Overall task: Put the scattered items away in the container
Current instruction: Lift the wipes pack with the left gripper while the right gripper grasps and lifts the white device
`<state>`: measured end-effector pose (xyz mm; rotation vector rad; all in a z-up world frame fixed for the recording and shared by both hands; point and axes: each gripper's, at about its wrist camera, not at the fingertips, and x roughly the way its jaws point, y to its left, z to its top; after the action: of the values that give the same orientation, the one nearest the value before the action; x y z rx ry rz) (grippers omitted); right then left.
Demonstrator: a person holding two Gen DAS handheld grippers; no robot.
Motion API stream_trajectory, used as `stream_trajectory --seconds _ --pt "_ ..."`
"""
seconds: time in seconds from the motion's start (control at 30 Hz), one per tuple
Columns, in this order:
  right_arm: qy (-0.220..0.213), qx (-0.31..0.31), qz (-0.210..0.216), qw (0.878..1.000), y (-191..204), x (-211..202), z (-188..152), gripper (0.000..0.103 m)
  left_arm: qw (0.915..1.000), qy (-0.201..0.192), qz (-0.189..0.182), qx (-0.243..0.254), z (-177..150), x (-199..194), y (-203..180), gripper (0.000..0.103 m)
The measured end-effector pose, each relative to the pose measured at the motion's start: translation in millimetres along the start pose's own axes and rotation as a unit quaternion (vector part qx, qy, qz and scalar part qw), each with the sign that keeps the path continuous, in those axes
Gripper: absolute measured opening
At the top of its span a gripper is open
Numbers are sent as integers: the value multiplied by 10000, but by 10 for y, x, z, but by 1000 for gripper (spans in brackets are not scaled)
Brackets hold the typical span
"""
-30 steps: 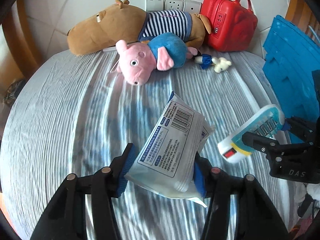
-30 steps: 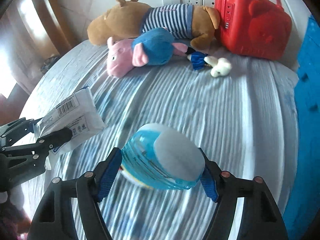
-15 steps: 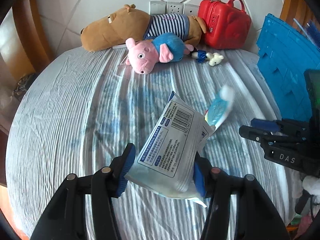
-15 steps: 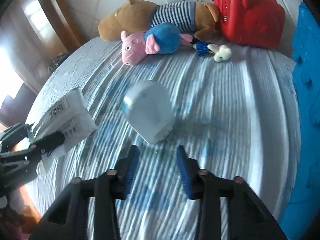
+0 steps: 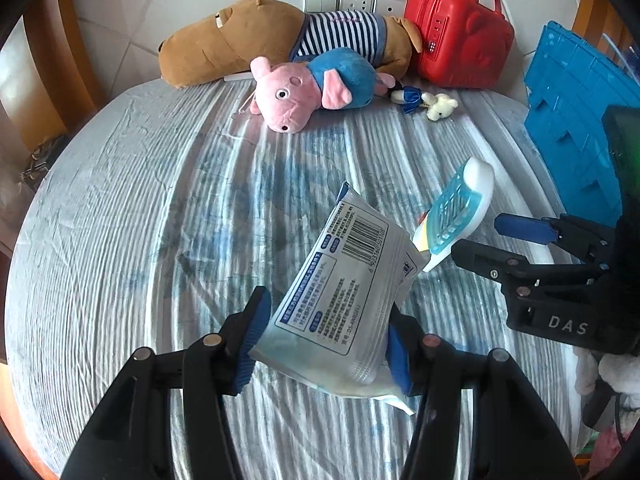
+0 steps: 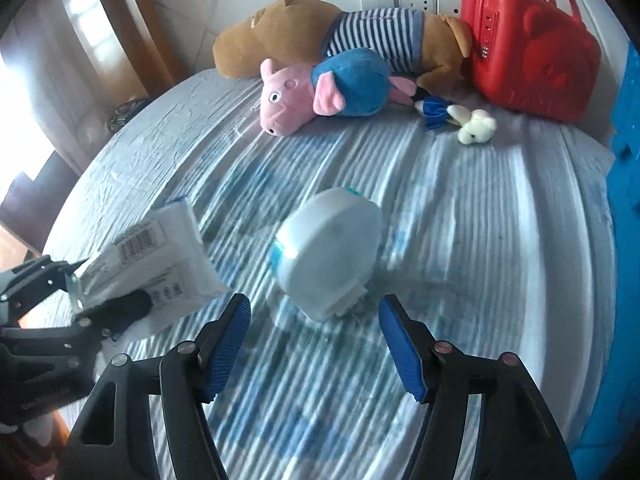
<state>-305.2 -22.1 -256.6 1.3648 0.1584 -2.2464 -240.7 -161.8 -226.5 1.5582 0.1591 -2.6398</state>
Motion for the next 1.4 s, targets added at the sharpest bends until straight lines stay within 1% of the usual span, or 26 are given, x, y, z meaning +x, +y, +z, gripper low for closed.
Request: stream_trajectory --seconds 0.07,0.1,0.13,0.2,0.43,0.5,0.57,0.6,0.63,0.7,0.73,0.8,0.97,1.07,1.27,1.4 --pt "-64 22 50 10000 15 -14 26 70 10000 3 26 -10 18 1 16 52" --pt "-102 13 36 9999 17 -17 46 83 10000 -6 35 -11 26 -5 23 52" --pt "-138 3 21 9999 19 -19 66 93 10000 -18 46 -9 36 -11 31 52" --pt "-173 -9 -22 9998 1 2 104 93 10000 -22 44 -5 51 -2 39 52" --pt "-99 65 51 9999 -51 217 131 93 10000 77 24 -34 38 124 35 52" --pt "-127 51 25 9999 -57 288 142 93 9999 100 56 -43 26 150 64 52" --pt "-59 70 -54 9999 -84 382 142 93 9999 123 87 -82 14 187 102 52" --pt "-11 98 -89 9999 -101 423 136 83 9998 133 93 -95 9 201 112 52" --pt "65 152 -108 9998 -123 460 124 50 9998 142 93 -102 5 212 117 52" --pt "205 250 -144 9994 -165 526 99 34 9998 145 71 -87 -2 213 108 52" --pt "201 228 -138 9994 -161 501 97 29 9999 138 51 -69 -1 201 94 52" --pt "172 223 -84 9996 -156 432 96 26 9999 110 6 -33 8 165 62 52" --pt "54 135 -8 9999 -101 183 74 26 9999 -36 -81 60 53 29 -13 52" --pt "164 131 -33 9998 -95 157 39 26 9999 -70 -93 99 44 -6 -32 52" --pt "509 7 -36 9987 -77 196 -124 26 9998 69 -176 112 -21 74 -51 52" --pt "458 39 -53 9989 -83 181 -121 26 9997 90 -185 106 -30 85 -58 52"
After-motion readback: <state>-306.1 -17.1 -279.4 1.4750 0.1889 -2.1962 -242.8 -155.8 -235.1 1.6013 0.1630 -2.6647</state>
